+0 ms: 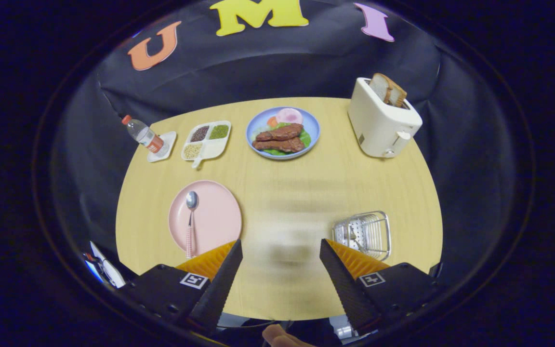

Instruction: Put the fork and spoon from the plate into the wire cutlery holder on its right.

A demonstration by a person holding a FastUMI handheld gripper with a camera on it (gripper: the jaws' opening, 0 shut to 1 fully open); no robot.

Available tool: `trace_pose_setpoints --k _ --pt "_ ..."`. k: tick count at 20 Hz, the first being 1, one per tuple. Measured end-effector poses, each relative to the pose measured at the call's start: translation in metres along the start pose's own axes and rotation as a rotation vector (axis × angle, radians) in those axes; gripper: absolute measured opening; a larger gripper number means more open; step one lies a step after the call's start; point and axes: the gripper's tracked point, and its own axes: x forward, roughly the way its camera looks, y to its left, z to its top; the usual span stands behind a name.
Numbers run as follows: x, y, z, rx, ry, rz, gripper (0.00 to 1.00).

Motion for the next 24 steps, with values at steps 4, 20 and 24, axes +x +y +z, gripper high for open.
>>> trace_pose_setpoints --k 4,20,24 --pt "0.016 0.067 -0.006 -0.081 -0.019 0.039 0.97" --pt "0.114 0.182 -0.041 -0.126 -0.021 0.040 0.96" --pt "0.132 0.190 -0.038 -0.127 -0.092 0.027 0.83"
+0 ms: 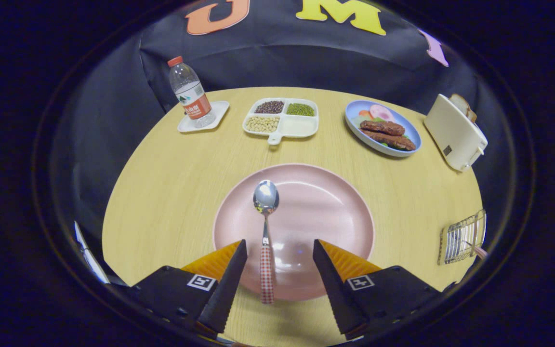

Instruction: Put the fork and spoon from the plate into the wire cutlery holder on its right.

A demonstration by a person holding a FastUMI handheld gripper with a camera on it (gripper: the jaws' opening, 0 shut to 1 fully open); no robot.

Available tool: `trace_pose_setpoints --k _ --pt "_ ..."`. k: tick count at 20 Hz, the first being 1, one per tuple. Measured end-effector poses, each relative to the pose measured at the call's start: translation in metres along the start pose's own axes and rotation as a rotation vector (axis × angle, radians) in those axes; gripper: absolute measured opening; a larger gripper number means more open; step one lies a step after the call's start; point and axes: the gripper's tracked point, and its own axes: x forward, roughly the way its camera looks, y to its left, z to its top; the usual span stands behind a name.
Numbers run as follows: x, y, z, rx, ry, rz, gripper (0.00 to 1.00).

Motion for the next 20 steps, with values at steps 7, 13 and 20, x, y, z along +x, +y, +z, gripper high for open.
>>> trace_pose_setpoints --k 7,13,20 --pt "0.024 0.020 -0.015 0.021 -0.006 0.012 0.47" --pt "0.030 0.025 -0.028 0.025 0.005 0.016 0.17" --pt "0.012 0.020 -0.026 0.028 -0.025 0.018 0.09"
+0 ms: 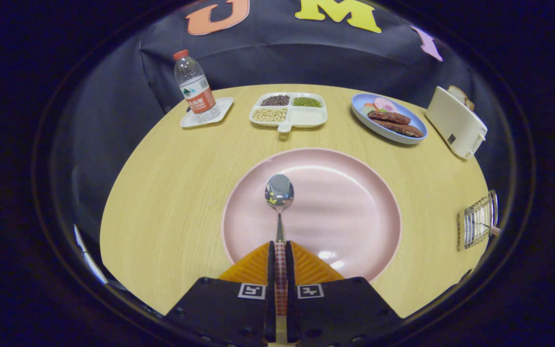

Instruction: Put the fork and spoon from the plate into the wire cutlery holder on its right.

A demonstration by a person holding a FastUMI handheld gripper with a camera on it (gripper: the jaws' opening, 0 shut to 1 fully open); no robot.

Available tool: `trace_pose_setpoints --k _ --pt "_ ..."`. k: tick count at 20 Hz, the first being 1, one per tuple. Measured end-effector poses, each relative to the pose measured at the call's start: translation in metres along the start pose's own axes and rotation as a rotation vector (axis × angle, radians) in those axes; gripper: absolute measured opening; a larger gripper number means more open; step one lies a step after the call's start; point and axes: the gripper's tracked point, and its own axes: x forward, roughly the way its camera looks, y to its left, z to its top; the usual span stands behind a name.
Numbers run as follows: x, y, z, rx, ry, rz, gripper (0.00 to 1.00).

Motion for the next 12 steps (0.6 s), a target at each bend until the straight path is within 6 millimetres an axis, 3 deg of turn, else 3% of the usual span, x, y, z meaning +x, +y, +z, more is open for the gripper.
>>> trace_pose_setpoints --k 4,6,12 --pt "-0.023 -0.009 0.006 0.003 -0.026 0.022 0.09" --pt "-0.024 -0.016 -0.002 -0.001 0.008 0.030 0.04" --pt "-0.031 -0.025 -0.007 0.018 0.012 0.053 0.04"
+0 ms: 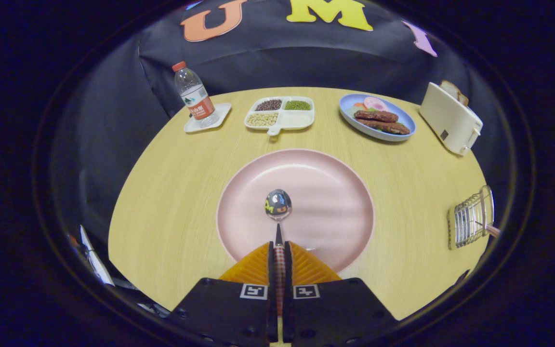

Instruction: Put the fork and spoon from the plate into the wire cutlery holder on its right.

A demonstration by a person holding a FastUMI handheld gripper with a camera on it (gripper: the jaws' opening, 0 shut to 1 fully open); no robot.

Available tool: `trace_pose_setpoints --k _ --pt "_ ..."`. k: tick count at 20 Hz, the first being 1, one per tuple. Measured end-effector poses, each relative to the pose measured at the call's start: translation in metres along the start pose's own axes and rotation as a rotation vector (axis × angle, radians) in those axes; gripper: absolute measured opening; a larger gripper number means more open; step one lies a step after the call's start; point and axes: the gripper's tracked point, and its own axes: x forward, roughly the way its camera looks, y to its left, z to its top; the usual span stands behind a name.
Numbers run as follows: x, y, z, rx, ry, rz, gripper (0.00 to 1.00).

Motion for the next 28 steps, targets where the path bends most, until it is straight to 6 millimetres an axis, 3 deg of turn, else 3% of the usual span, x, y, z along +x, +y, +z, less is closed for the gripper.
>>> trace_pose_setpoints --k 8,10,18,23,28 --pt "-0.056 -0.044 0.021 0.002 -0.046 -0.006 0.05" --pt "-0.072 -0.067 0.031 0.000 -0.061 -0.012 0.05" --pt "-0.136 -0.169 0.036 0.027 -0.094 -0.082 0.04" --pt "-0.166 -0.236 0.042 0.081 -0.108 -0.142 0.05" --pt "-0.189 -0.285 0.039 0.105 -0.055 -0.170 0.04"
